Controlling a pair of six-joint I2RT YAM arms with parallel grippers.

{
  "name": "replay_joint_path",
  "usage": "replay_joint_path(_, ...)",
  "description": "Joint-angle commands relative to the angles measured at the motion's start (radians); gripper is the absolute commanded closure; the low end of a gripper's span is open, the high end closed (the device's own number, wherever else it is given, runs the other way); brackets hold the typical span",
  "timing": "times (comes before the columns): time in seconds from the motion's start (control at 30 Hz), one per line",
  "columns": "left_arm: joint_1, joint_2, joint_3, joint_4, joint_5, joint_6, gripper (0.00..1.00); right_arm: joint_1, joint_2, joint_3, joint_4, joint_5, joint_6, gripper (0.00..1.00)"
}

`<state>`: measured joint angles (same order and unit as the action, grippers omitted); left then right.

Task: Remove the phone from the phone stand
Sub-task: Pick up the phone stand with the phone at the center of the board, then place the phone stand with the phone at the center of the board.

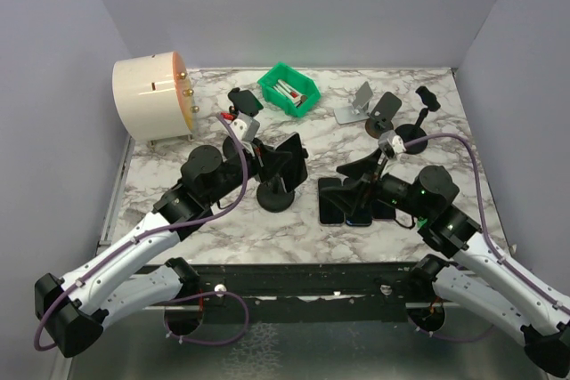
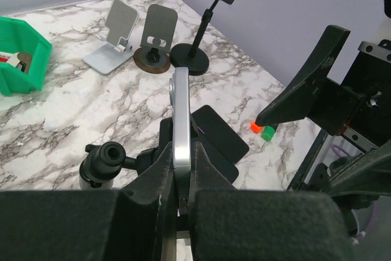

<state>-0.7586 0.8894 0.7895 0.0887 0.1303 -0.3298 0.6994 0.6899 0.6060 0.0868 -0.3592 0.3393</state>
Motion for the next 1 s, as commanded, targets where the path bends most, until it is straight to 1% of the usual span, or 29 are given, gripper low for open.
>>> replay_joint_path(0.0, 0.002, -0.046, 0.067, 0.194, -0.006, -0.051, 1.0, 0.0, -0.024, 0.036, -0.044, 0.019, -0.016, 0.09)
replay_joint_path(0.27, 0.002, -0.05, 0.056, 0.215, -0.014, -0.078, 1.0, 0.0, -0.048, 0.042, -0.063, 0.028, -0.014, 0.09)
replay_joint_path(0.53, 0.002, -0.062, -0.014, 0.232, 0.009, -0.114, 1.0, 0.0, -0.062, 0.038, -0.078, 0.038, -0.02, 0.09)
replay_joint_path(0.97, 0.002, -0.064, -0.08, 0.229, 0.018, -0.136, 1.0, 0.0, -0.069, 0.022, -0.085, 0.044, -0.02, 0.09)
